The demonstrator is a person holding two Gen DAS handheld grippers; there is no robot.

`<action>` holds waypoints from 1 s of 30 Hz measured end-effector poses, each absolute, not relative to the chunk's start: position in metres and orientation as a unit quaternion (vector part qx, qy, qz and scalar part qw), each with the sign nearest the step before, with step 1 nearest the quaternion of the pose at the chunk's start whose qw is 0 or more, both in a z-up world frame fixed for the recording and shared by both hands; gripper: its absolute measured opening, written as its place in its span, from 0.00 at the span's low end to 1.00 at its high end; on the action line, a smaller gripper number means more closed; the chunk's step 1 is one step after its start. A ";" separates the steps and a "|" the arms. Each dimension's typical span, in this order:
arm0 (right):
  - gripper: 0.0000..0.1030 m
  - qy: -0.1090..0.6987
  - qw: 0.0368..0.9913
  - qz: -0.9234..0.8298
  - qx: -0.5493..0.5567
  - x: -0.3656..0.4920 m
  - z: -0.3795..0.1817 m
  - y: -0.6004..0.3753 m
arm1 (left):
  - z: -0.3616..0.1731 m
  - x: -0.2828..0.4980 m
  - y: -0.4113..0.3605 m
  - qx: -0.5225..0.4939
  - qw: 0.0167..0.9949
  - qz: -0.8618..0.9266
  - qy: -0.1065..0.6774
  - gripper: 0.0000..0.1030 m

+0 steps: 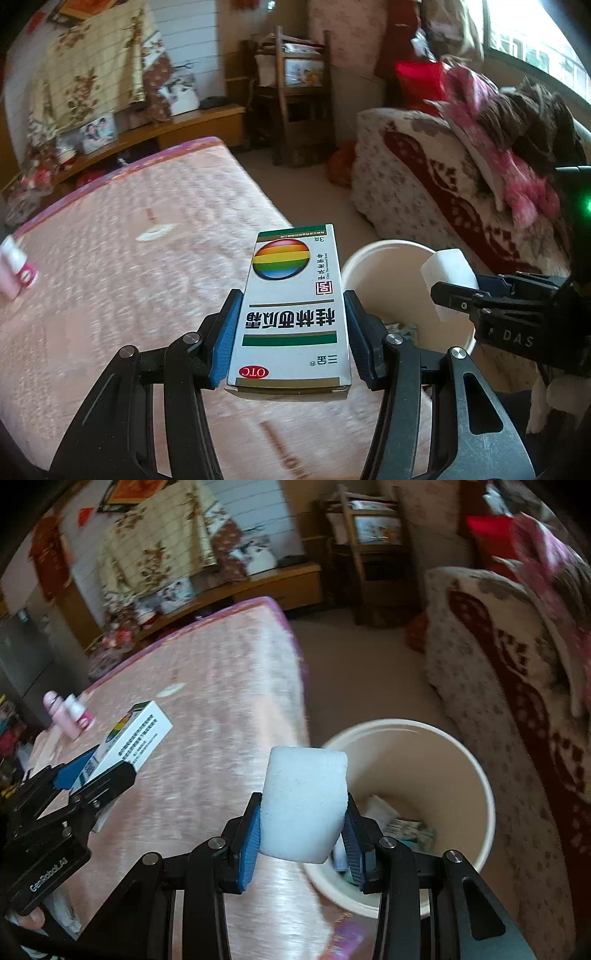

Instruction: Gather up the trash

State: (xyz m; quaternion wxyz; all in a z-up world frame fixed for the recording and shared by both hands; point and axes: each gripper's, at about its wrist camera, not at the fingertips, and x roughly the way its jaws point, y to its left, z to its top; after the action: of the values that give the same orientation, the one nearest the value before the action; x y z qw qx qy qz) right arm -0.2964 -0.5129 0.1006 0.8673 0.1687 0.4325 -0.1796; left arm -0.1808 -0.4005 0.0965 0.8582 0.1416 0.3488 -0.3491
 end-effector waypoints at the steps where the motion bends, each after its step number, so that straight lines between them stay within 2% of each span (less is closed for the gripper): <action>1: 0.37 0.435 0.863 -0.189 0.173 -0.302 0.098 -0.522 | 0.095 -0.182 -0.406 0.144 0.856 -0.353 0.350 0.50; 15: 0.37 0.457 0.825 -0.245 0.222 -0.337 0.053 -0.583 | 0.060 -0.185 -0.468 0.135 0.810 -0.395 0.411 0.50; 18: 0.47 0.457 0.822 -0.254 0.226 -0.339 0.048 -0.588 | 0.056 -0.183 -0.475 0.124 0.801 -0.407 0.421 0.51; 22: 0.51 0.455 0.817 -0.261 0.242 -0.345 0.043 -0.596 | 0.051 -0.181 -0.479 0.113 0.793 -0.416 0.430 0.51; 25: 0.63 0.454 0.814 -0.264 0.248 -0.347 0.042 -0.599 | 0.048 -0.180 -0.479 0.108 0.787 -0.424 0.435 0.52; 30: 0.64 0.452 0.816 -0.262 0.248 -0.348 0.043 -0.593 | 0.050 -0.181 -0.474 0.105 0.792 -0.420 0.430 0.56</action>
State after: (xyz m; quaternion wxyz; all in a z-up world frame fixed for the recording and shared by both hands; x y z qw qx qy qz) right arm -0.3476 -0.5934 0.0431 0.8159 0.2480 0.4519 -0.2617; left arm -0.1808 -0.4739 0.0495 0.7923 0.1045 0.4301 -0.4199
